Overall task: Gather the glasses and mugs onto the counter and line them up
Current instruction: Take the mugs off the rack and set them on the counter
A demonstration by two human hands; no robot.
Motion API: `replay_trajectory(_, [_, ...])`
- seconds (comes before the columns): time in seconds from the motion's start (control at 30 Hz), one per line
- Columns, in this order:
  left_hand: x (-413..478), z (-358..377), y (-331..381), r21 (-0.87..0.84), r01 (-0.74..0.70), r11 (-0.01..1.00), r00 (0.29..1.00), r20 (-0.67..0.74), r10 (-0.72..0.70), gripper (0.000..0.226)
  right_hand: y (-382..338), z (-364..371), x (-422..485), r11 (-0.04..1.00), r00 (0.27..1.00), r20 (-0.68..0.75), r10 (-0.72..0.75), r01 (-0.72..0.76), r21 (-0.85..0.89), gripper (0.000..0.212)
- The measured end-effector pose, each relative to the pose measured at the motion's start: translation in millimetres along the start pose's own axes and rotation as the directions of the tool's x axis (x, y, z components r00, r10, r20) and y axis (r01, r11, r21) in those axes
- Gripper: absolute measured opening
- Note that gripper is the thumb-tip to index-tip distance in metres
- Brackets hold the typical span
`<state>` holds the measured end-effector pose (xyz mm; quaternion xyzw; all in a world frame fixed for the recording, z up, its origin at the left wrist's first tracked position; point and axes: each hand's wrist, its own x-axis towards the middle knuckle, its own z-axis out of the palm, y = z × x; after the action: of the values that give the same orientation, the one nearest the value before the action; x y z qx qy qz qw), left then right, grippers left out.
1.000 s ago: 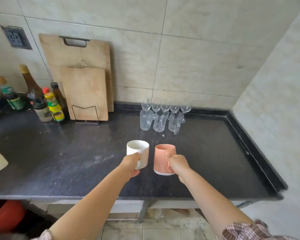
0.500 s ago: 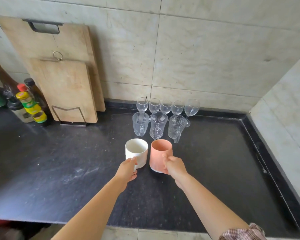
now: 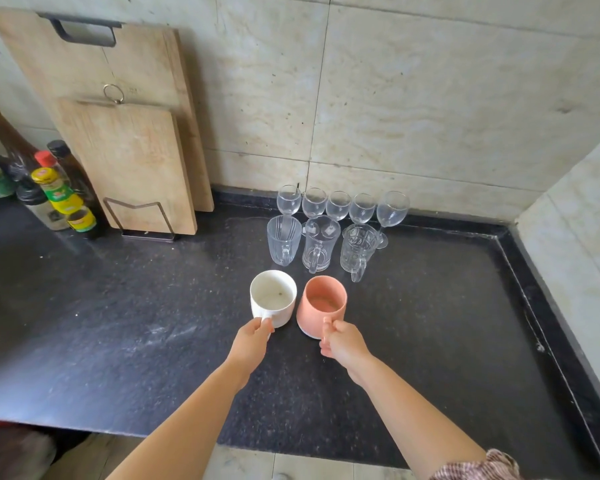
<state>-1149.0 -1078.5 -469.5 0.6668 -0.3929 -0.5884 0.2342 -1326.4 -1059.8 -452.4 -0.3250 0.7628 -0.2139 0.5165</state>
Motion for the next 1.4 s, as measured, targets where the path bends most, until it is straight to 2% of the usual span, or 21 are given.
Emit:
replay_trajectory(0.13, [-0.5, 4.8, -5.2, 0.064, 0.003, 0.998, 0.999, -0.043, 0.000, 0.027, 6.2, 2.6, -2.6, 0.997, 1.000, 0.011, -0.026, 0.027, -0.073, 0.039])
replay_trajectory(0.3, [-1.9, 5.4, -2.7, 0.120, 0.026, 0.992, 0.996, -0.086, -0.015, 0.021, 10.0, 1.8, -4.8, 0.988, 0.996, -0.051, -0.074, 0.066, -0.137, 0.040])
replay_trajectory(0.4, [-6.7, 2.0, 2.0, 0.176, 0.046, 0.983, 0.990, -0.139, -0.022, 0.032, 8.8, 0.4, -8.4, 0.960, 0.982, -0.106, -0.156, 0.126, -0.249, 0.042])
replay_trajectory(0.53, [-20.3, -12.3, 4.0, 0.279, 0.028, 0.960, 0.987, -0.158, 0.017, 0.034, 2.8, 5.4, -17.2, 0.960, 0.931, -0.292, -0.219, 0.151, -0.237, 0.023])
replay_trajectory(0.6, [-30.7, -25.8, 5.0, 0.278, 0.014, 0.960, 0.982, -0.185, 0.039, 0.028, -5.7, 13.7, -25.5, 0.954, 0.913, -0.308, -0.269, 0.207, -0.219, 0.016])
replay_trajectory(0.73, [-62.9, -68.9, 2.5, 0.214, -0.070, 0.974, 0.951, -0.280, 0.130, 0.019, -29.6, 51.5, -53.9, 0.871, 0.872, -0.160, -0.462, 0.413, -0.266, 0.024])
replay_trajectory(0.83, [-99.2, -112.3, -7.5, 0.226, -0.128, 0.966, 0.913, -0.354, 0.204, 0.015, -47.1, 94.4, -86.8, 0.803, 0.845, 0.034, -0.534, 0.519, -0.294, 0.020])
replay_trajectory(0.97, [-163.7, -185.4, -38.1, 0.424, -0.136, 0.895, 0.835, -0.437, 0.334, 0.022, -64.9, 167.0, -148.1, 0.647, 0.734, 0.237, -0.636, 0.675, -0.354, 0.017])
replay_trajectory(1.03, [-202.4, -226.8, -62.9, 0.517, -0.089, 0.851, 0.791, -0.482, 0.376, 0.022, -68.7, 208.5, -187.7, 0.561, 0.673, 0.336, -0.659, 0.737, -0.376, 0.017])
replay_trajectory(1.13, [-268.4, -287.1, -109.7, 0.566, -0.004, 0.825, 0.722, -0.569, 0.394, 0.021, -64.9, 268.6, -250.7, 0.408, 0.571, 0.485, -0.662, 0.818, -0.405, 0.025])
replay_trajectory(1.23, [-342.9, -341.6, -165.7, 0.546, 0.112, 0.830, 0.636, -0.682, 0.362, 0.022, -55.0, 328.5, -319.2, 0.200, 0.432, 0.629, -0.646, 0.892, -0.406, 0.035])
replay_trajectory(1.4, [-462.3, -409.0, -252.2, 0.447, 0.311, 0.839, 0.488, -0.832, 0.263, 0.028, -36.9, 421.0, -439.0, -0.094, 0.215, 0.763, -0.610, 0.936, -0.339, 0.044])
